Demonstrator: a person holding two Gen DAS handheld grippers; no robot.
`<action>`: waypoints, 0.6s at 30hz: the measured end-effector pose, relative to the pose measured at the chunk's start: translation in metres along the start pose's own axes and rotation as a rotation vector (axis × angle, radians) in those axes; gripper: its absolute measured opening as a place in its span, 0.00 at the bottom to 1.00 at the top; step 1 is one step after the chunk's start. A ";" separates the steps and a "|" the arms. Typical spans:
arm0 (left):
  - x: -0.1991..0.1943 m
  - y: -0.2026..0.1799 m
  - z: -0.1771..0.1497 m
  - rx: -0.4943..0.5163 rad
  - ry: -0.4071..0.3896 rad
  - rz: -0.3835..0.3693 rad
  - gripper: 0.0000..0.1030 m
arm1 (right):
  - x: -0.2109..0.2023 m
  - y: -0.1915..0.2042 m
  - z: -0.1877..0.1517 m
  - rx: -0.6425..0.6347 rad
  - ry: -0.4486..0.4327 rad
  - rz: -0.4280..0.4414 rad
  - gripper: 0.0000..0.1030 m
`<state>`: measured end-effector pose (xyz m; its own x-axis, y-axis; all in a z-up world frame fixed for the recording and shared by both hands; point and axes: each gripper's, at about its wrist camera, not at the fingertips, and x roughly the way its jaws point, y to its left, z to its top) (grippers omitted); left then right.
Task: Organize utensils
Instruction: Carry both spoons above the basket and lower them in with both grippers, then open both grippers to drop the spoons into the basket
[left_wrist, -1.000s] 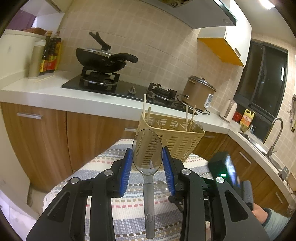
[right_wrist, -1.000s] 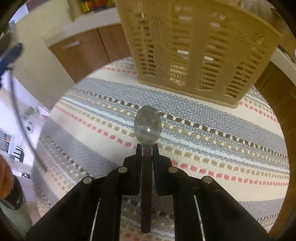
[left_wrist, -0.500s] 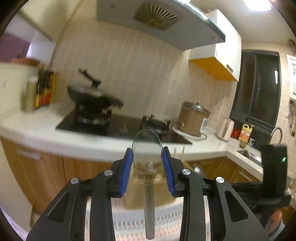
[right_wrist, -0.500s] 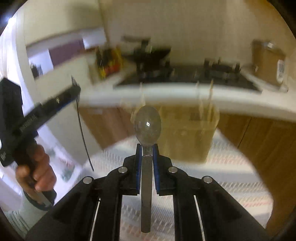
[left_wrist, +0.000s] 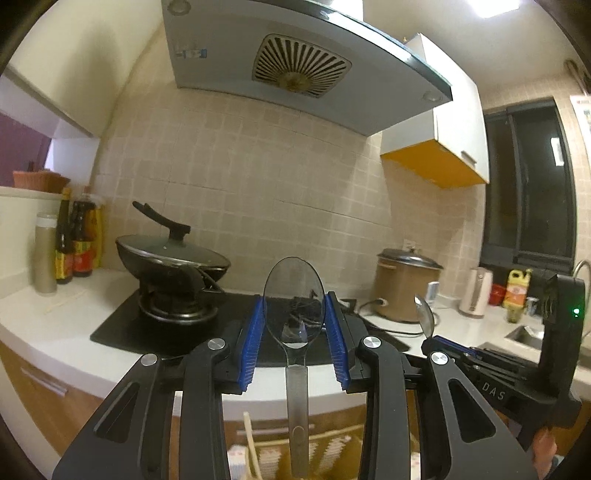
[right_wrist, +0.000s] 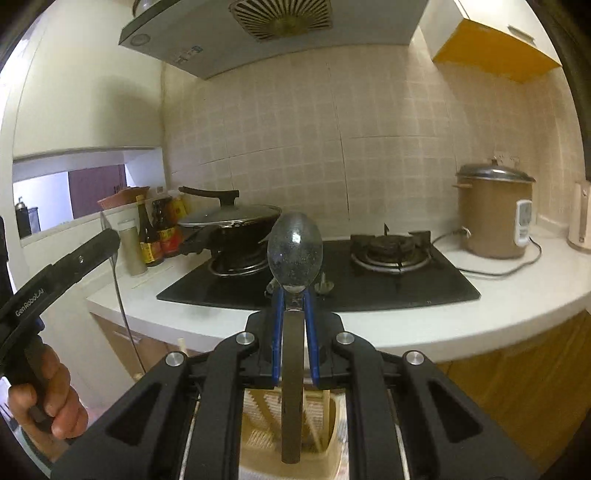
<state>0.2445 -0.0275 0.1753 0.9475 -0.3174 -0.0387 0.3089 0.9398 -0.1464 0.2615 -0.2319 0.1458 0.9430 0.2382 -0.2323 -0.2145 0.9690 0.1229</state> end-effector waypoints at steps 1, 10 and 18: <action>0.004 0.000 -0.003 0.006 -0.003 0.007 0.30 | 0.006 -0.002 -0.001 -0.004 -0.003 0.005 0.09; 0.034 0.010 -0.040 -0.008 0.026 0.037 0.30 | 0.032 -0.016 -0.030 0.011 -0.008 0.024 0.09; 0.023 0.008 -0.046 0.003 0.050 0.027 0.48 | 0.019 -0.020 -0.044 0.033 0.024 0.032 0.13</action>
<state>0.2650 -0.0330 0.1277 0.9501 -0.2980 -0.0920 0.2838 0.9484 -0.1412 0.2728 -0.2438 0.0964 0.9295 0.2708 -0.2505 -0.2355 0.9582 0.1622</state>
